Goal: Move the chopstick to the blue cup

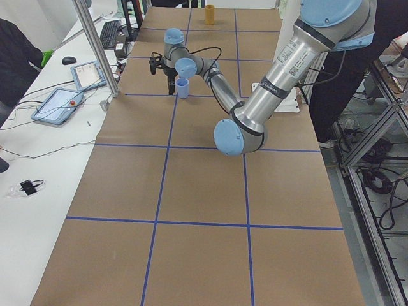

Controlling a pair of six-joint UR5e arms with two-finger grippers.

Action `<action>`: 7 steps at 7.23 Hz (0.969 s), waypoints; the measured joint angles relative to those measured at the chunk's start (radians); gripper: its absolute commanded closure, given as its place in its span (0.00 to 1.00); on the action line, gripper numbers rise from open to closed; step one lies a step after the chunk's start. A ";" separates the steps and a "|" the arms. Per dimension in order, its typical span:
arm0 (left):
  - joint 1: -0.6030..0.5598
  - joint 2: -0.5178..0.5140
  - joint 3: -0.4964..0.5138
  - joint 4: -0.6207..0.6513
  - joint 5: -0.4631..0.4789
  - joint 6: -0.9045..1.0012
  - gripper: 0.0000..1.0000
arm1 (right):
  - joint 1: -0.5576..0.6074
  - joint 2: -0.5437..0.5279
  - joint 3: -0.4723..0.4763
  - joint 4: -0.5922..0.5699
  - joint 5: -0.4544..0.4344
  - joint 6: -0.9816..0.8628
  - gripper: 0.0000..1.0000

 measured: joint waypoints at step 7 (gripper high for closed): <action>-0.326 0.275 0.004 -0.003 -0.154 0.556 0.02 | -0.601 0.403 0.035 0.155 -0.033 0.664 1.00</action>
